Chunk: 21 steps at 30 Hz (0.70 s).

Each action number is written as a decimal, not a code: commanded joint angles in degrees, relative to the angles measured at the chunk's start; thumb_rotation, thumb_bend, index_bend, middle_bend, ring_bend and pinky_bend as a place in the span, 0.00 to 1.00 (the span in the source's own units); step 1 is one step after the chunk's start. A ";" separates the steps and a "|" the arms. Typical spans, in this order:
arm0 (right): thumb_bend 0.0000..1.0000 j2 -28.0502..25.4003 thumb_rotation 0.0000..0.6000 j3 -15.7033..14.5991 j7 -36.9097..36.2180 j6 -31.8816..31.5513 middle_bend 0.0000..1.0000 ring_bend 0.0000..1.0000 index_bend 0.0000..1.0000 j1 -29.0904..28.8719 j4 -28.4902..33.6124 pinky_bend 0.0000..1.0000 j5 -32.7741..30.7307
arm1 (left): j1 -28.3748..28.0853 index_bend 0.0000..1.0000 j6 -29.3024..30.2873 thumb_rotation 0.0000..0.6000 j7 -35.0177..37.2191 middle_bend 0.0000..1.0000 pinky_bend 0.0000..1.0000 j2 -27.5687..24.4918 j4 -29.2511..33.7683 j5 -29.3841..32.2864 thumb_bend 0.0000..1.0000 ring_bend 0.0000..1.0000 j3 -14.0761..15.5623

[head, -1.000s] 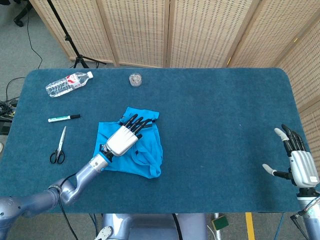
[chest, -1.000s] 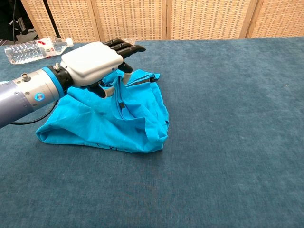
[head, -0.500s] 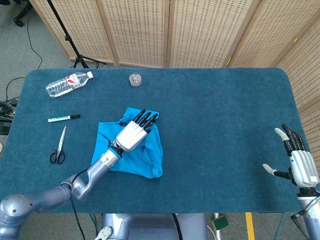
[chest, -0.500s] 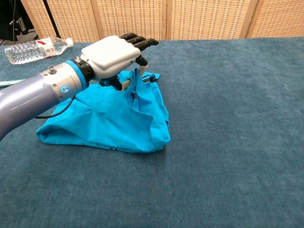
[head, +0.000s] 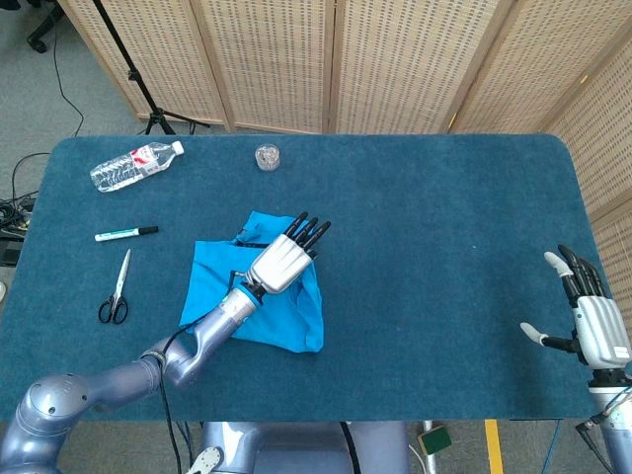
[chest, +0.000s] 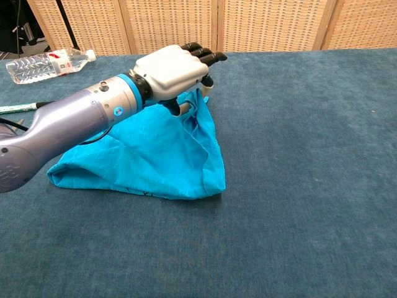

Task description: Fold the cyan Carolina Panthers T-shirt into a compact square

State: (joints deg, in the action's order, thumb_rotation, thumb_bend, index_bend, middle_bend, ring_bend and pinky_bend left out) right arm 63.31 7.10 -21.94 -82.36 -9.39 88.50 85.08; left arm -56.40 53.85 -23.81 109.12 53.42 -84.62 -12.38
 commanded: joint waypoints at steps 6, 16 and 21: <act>0.00 -0.14 1.00 0.00 -0.78 0.12 0.00 0.00 0.00 0.06 -0.35 0.00 -0.14 | -1.74 0.70 -0.96 1.00 -2.32 0.00 0.00 3.22 -3.36 2.36 0.40 0.00 -1.27; 0.00 -0.29 1.00 0.22 -2.20 0.39 0.00 0.00 0.00 0.11 -1.11 0.00 -0.66 | -4.08 0.70 -1.56 1.00 -2.40 0.00 0.00 5.89 -8.47 3.43 0.38 0.00 -1.98; 0.00 -0.28 1.00 0.27 -2.57 0.65 0.00 0.00 0.00 0.04 -1.44 0.00 -0.82 | -5.49 0.69 -1.87 1.00 -1.59 0.00 0.00 6.76 -10.43 3.59 0.37 0.00 -2.38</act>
State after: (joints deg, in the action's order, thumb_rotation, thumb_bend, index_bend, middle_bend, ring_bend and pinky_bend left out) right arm 63.03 7.36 -24.51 -81.72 -9.34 87.06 84.27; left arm -61.61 52.13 -25.60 115.66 43.27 -81.09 -14.65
